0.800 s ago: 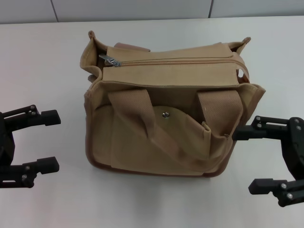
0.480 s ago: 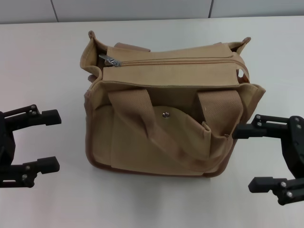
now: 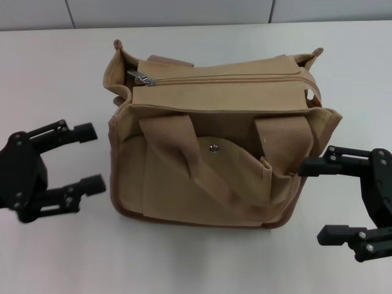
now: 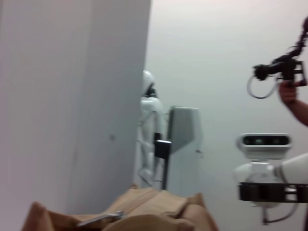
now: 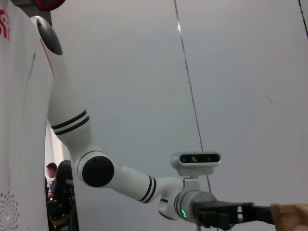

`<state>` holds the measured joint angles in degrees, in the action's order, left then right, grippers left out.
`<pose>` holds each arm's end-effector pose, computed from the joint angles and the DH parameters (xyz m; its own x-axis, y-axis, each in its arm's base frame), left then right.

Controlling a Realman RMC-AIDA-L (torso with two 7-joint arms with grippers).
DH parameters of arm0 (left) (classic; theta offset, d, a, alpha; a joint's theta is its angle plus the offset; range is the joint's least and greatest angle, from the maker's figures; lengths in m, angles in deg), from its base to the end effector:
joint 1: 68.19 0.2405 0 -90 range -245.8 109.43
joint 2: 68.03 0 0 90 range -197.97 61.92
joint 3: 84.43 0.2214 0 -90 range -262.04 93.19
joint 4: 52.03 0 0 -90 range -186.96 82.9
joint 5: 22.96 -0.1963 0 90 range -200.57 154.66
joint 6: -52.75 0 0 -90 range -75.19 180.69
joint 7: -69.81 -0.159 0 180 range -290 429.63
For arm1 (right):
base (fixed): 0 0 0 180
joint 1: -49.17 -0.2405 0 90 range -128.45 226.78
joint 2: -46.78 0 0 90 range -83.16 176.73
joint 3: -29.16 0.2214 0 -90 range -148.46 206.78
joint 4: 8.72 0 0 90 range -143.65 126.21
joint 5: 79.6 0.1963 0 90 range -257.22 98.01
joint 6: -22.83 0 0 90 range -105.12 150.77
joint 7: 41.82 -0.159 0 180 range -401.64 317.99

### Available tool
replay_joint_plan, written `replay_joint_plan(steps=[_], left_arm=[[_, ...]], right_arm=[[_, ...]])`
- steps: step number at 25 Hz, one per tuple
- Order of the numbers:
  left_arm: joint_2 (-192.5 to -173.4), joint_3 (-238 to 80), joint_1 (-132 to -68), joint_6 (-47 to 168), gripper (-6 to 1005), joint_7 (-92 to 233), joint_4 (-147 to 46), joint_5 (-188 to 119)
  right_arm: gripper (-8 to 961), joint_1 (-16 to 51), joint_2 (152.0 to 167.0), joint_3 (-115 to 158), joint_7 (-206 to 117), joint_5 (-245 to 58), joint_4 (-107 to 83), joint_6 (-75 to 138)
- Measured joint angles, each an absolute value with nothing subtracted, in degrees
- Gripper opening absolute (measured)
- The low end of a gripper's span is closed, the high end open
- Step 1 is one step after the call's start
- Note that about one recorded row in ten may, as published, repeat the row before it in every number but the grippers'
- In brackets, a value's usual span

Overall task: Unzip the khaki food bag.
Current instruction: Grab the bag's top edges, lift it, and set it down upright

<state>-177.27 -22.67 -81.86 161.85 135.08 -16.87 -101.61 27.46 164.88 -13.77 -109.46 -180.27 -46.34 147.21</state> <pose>-0.2316 0.2253 0.0597 0.6566 0.1216 0.7444 0.2640 -0.9615 -0.0758 0.1925 0.2118 0.0416 0.6174 -0.1331 -0.7753 -0.0717 -0.9910 0.1130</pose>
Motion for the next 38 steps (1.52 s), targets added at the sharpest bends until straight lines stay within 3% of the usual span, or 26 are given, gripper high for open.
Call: replay_joint_plan(steps=[4,11,18,24,29,38], left_arm=[[-179.94,-25.72,-80.7,157.67,809,131.89,-17.02,-101.63],[-181.9,-26.47,-80.1,155.44,804,130.02,-16.98,-103.12],[-185.83,-26.57,-80.47,150.74,799,125.91,-16.84,-104.58],[-186.53,-26.4,-80.53,148.32,584,119.22,-18.34,-104.4],[-186.53,-26.8,-80.19,149.97,349,114.66,-18.72,-104.13],[-186.54,-29.49,-80.63,151.38,114,111.69,-21.1,-104.09]], right_arm=[[789,27.7,164.91,-13.7,-109.41,-180.3,-46.34,147.19],[789,28.06,164.91,-13.55,-109.38,-180.28,-46.33,147.17],[789,28.07,164.91,-13.55,-109.34,-180.13,-46.33,147.08],[790,28.28,164.91,-13.49,-109.32,-180.06,-46.05,147.08],[790,28.61,164.92,-12.6,-109.27,-180.06,-45.88,147.09],[790,28.6,164.97,-12.56,-109.23,-180.06,-45.86,147.02]])
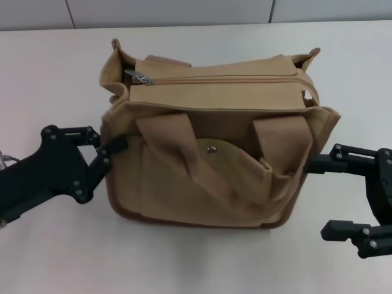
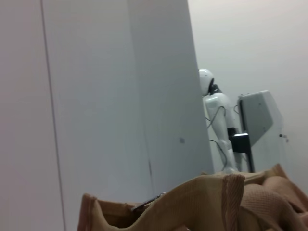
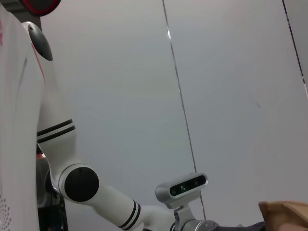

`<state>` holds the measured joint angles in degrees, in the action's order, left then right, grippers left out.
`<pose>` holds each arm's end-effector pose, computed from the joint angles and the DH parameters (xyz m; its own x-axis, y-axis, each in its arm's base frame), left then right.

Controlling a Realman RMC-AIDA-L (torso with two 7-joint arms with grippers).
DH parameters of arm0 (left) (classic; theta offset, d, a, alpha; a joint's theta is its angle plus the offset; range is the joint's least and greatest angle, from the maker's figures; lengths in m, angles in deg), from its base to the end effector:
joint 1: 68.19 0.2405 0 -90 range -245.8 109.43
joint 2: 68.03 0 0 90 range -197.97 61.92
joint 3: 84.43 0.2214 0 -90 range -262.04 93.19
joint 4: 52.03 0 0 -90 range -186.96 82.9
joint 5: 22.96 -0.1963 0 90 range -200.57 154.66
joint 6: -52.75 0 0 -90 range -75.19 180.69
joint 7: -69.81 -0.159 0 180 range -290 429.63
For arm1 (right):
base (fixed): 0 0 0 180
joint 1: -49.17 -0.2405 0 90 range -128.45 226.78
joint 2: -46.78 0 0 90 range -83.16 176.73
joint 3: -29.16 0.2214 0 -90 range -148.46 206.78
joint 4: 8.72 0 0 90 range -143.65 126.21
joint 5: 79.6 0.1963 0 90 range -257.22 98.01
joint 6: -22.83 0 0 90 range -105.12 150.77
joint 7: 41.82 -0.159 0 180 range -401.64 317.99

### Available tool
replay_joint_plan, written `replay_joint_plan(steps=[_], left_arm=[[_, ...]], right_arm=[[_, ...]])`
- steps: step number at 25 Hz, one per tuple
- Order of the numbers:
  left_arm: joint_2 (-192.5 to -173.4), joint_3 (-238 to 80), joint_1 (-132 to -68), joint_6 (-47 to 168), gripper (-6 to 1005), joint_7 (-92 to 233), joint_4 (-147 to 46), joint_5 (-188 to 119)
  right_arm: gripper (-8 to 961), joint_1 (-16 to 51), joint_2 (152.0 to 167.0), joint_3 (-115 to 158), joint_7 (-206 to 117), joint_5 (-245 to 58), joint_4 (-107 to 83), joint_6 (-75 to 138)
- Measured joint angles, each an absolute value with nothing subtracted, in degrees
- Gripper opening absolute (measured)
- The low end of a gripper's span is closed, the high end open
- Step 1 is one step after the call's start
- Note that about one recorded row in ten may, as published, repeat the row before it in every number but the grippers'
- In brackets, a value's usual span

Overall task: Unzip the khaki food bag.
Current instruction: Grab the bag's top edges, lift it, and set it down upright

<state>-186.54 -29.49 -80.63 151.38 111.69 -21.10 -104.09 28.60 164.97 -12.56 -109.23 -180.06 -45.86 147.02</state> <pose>-0.2377 0.2355 0.0137 0.7016 -0.1355 0.6996 0.2525 -0.8708 -0.4219 0.1973 0.2095 0.0429 0.6018 -0.1389 -0.7865 -0.1045 -0.9900 0.0948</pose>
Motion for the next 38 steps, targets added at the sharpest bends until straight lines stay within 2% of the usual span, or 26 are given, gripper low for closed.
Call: replay_joint_plan(steps=[5,32,38], left_arm=[[-186.57,-31.27,-81.21,151.16,85,111.26,-22.41,-104.04],[-186.53,-32.35,-81.89,150.94,86,110.69,-22.79,-104.06],[-186.18,-35.57,-82.55,151.6,86,114.62,-16.79,-104.03]], right_arm=[[790,28.6,164.99,-12.22,-109.23,-180.06,-45.87,146.53],[782,28.6,165.08,-11.27,-109.24,-180.06,-45.8,146.22],[768,28.84,165.11,-9.88,-109.03,-180.07,-45.62,146.23]])
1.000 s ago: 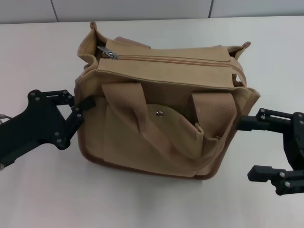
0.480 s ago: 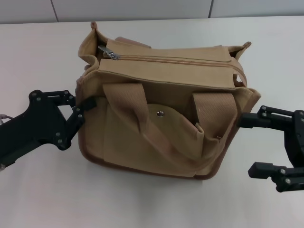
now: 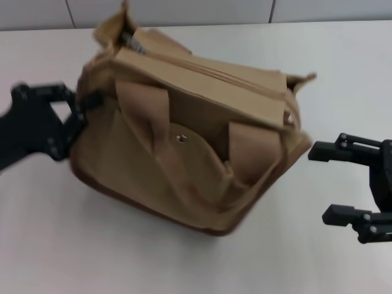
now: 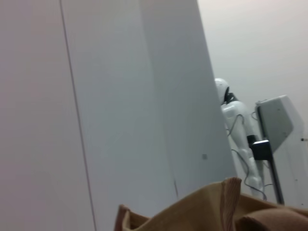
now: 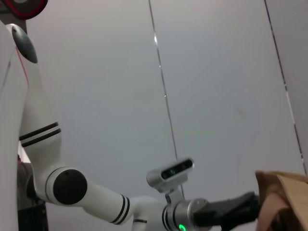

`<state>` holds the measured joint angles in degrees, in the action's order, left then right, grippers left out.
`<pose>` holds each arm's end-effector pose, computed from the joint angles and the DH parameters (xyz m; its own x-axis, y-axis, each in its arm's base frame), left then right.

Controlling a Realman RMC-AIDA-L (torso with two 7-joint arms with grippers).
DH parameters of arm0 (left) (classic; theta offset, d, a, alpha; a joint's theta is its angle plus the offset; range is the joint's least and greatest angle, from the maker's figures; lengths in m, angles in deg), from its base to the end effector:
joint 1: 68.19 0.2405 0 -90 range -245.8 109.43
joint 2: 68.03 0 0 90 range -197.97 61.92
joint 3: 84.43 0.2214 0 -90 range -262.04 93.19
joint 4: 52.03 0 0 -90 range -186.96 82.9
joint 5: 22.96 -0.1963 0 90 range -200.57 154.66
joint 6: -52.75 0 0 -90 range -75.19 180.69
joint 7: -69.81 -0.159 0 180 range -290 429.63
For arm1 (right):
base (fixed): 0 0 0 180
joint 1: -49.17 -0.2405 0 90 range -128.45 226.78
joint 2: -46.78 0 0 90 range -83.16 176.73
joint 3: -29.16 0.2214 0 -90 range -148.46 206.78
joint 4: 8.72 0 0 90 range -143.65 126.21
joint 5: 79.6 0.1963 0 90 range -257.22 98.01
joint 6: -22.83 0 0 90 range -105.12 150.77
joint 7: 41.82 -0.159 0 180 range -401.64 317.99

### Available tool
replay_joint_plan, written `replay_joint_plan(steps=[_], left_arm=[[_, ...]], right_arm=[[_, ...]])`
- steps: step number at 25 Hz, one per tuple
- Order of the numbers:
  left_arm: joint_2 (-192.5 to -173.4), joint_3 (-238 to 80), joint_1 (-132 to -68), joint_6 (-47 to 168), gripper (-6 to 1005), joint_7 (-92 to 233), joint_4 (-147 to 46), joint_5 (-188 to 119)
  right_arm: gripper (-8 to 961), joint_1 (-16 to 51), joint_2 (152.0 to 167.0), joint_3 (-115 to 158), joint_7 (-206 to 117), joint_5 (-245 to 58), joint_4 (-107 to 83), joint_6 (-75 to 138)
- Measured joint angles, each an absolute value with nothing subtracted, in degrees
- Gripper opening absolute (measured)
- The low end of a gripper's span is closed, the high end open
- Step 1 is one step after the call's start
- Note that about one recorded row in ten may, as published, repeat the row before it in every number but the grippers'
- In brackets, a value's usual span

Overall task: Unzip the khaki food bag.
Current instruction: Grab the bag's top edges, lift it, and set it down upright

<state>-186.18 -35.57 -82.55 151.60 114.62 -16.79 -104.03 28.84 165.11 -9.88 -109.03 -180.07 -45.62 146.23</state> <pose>-0.2318 0.2573 0.0425 0.6965 -0.2090 0.6865 0.2462 -0.8290 -0.5021 0.2005 0.2133 0.0464 0.5875 -0.1248 -0.7995 -0.1396 -0.9889 0.0518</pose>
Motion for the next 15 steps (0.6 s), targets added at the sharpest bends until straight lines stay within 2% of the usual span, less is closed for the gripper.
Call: replay_joint_plan(steps=[3,15], left_arm=[[-186.8,-34.79,-83.29,152.78,86,122.05,-3.84,-103.55],[-186.77,-15.83,-85.03,150.94,87,124.41,8.4,-102.46]], right_arm=[[761,29.01,165.18,-8.71,-108.22,-180.06,-44.39,146.22],[733,29.05,165.03,0.53,-107.72,-180.06,-39.07,144.38]])
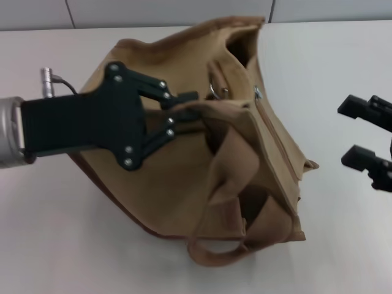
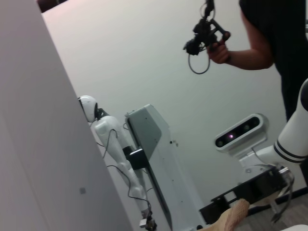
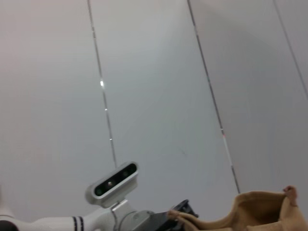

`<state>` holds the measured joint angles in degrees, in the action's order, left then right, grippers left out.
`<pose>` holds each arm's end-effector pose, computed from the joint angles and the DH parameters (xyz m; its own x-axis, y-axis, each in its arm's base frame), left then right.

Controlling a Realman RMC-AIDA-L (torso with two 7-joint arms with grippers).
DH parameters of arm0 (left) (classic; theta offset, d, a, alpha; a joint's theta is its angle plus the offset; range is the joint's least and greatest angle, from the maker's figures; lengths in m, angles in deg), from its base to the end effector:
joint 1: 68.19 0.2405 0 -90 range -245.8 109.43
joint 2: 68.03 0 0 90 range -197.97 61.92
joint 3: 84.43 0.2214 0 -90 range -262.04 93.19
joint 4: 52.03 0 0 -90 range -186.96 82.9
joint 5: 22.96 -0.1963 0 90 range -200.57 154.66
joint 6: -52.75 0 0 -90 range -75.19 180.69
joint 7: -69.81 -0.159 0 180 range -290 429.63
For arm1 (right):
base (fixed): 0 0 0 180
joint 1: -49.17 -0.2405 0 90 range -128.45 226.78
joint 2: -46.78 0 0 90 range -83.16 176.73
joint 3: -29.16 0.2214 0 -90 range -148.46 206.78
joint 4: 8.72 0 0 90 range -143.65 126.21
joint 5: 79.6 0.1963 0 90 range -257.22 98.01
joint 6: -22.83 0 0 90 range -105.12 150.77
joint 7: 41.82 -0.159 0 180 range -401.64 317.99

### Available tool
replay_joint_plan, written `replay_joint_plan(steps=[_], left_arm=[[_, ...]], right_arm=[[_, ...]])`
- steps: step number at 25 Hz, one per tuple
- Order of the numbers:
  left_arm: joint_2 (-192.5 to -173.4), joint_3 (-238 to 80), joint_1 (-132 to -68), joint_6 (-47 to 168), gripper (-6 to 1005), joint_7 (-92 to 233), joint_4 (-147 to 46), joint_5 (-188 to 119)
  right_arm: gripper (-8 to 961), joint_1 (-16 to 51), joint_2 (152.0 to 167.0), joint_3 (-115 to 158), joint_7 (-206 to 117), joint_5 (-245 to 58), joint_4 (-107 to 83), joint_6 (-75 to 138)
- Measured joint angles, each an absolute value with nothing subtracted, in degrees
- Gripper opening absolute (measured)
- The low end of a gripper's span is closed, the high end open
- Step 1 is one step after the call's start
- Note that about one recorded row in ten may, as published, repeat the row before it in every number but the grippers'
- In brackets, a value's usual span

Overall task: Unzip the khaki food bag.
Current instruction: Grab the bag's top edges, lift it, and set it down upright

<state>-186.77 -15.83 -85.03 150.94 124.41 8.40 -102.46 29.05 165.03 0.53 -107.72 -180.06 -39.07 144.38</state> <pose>-0.1373 0.2612 0.0314 0.6775 -0.4002 0.6171 -0.2028 -0.9081 -0.3663 0.2136 0.2211 0.0552 0.4745 -0.1074 -0.8737 -0.2934 -0.9551 -0.0420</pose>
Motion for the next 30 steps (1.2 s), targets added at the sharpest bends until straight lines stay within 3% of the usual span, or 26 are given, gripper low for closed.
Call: replay_joint_plan(steps=[17,26,30], left_arm=[[-186.9,-14.55,-85.22,150.36,87,124.2,7.55,-102.52],[-186.9,-14.55,-84.96,149.69,87,124.28,6.84,-102.44],[-186.93,-14.15,-85.29,149.61,88,124.44,6.84,-102.45]], right_arm=[[694,29.06,166.33,2.39,-83.06,-176.12,-35.26,136.15],[673,29.92,166.41,2.57,-56.77,-171.87,-17.72,135.59],[617,29.17,166.4,2.56,-52.31,-171.79,-13.63,134.7]])
